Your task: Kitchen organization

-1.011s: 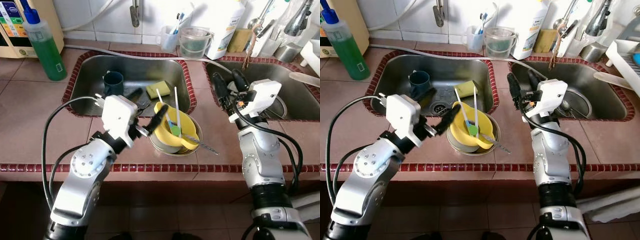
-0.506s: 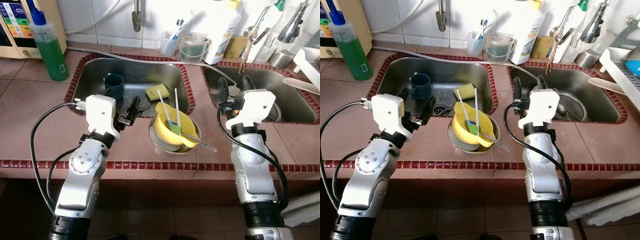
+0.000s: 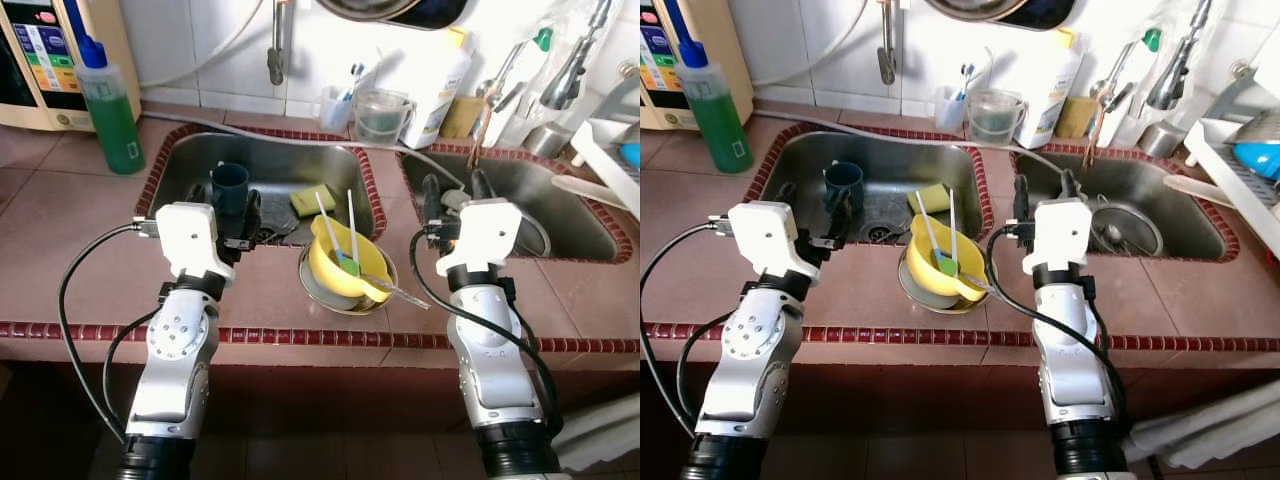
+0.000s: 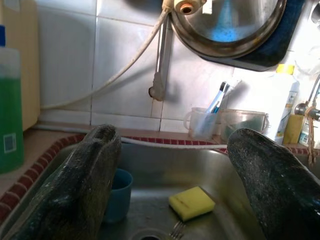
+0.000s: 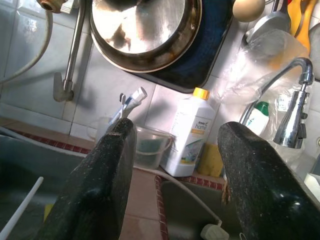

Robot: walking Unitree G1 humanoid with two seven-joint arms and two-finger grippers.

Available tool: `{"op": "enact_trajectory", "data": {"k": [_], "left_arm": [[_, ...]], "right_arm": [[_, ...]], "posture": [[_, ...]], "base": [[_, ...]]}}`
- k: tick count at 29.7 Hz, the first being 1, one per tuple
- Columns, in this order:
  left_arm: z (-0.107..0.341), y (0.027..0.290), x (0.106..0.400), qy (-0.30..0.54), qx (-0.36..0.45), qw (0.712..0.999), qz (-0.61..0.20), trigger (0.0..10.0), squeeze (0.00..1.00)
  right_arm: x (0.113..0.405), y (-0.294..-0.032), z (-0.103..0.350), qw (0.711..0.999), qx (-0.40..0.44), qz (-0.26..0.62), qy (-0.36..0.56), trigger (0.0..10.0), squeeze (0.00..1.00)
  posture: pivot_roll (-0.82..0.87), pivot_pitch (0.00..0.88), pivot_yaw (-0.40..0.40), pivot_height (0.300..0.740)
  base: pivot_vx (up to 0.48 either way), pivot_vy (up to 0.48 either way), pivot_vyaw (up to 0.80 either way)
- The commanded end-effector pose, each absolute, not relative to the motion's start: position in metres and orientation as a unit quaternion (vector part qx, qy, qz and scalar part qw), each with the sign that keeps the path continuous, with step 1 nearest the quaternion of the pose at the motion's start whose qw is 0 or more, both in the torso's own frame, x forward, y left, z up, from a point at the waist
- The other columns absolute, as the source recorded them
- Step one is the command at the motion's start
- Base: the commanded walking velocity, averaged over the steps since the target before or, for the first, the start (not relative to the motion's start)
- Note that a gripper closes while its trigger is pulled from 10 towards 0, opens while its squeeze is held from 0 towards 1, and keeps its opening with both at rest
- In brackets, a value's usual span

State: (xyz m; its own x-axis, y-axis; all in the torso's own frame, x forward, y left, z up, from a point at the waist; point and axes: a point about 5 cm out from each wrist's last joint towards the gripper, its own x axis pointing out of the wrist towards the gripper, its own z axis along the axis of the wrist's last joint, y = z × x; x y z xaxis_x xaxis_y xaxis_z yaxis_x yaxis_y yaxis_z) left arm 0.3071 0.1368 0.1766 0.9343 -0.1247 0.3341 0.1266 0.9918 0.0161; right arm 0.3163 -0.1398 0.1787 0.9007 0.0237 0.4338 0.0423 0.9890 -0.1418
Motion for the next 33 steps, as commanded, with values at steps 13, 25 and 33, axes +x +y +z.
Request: {"op": "enact_trajectory", "data": {"k": [13,25,33], "left_arm": [[0.1828,0.1394,0.3066,-0.182,0.001,0.980,-0.074,10.0,0.00],[0.1796,0.1380,0.3042,-0.174,0.008,0.981,-0.082,10.0,0.00],[0.1779,0.1368,0.3028,-0.168,0.006,0.982,-0.084,10.0,0.00]], "right_arm": [[0.3230,-0.1401,0.1806,0.971,-0.075,0.002,-0.226,10.0,0.00],[0.3223,-0.1365,0.1801,0.971,-0.074,0.010,-0.226,10.0,0.00],[0.3204,-0.1384,0.1786,0.972,-0.076,0.010,-0.222,10.0,0.00]], "posture": [[-0.12,0.000,-0.101,0.740],[-0.13,0.019,-0.102,0.740],[-0.14,0.027,-0.105,0.740]], "base": [[0.000,-0.065,0.00],[0.000,-0.410,0.00],[0.000,-0.480,0.00]]}}
